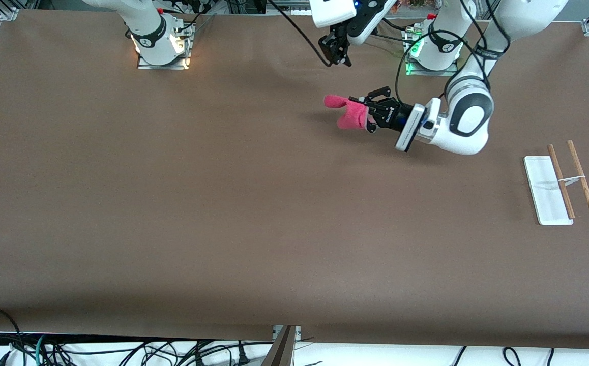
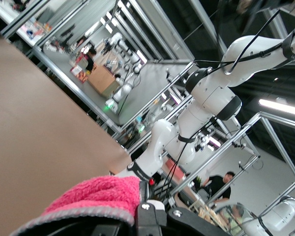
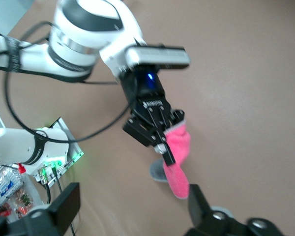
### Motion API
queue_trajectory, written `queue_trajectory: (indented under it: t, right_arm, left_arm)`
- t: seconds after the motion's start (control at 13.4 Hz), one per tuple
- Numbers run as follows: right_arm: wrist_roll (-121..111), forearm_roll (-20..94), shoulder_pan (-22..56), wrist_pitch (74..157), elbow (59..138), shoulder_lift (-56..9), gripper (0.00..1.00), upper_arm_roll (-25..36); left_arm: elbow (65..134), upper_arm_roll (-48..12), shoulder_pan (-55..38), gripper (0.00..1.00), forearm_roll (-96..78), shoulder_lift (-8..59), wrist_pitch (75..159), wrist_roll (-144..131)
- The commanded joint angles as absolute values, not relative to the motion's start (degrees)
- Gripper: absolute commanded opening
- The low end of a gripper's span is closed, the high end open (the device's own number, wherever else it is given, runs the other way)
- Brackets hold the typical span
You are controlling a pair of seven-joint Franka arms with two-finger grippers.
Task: Pass towel and hang on rack
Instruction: 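Grasp the towel with the left gripper while the right gripper releases, then carry the towel over the dowel rack with the left gripper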
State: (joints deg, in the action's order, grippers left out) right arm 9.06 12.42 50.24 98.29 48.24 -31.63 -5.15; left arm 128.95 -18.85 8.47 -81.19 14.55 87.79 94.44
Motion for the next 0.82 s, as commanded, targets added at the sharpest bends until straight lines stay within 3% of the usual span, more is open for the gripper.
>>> queue_trajectory:
  t: [0.0,0.3,0.6,0.75]
  right_arm:
    - [9.49,14.75,45.2,97.82,52.62,-27.35,1.0,-5.63]
    - [3.64,15.56,35.97,97.38,68.17,-17.08,1.0,-5.54]
    - [-2.2,15.56,28.76,94.58,80.74,-8.02,1.0,-1.68]
    - [-2.28,15.56,23.93,94.22,85.06,-5.46,1.0,0.51]
  left_arm:
    - [120.27,-18.46,10.45,0.0,-72.29,12.66,87.71,82.66]
    - [102.88,-18.46,15.9,0.0,-50.77,15.72,85.45,70.33]
    - [83.63,-17.84,21.69,0.0,-30.1,25.46,76.48,65.48]
    - [79.21,-16.7,25.64,0.0,-23.67,30.04,75.32,65.65]
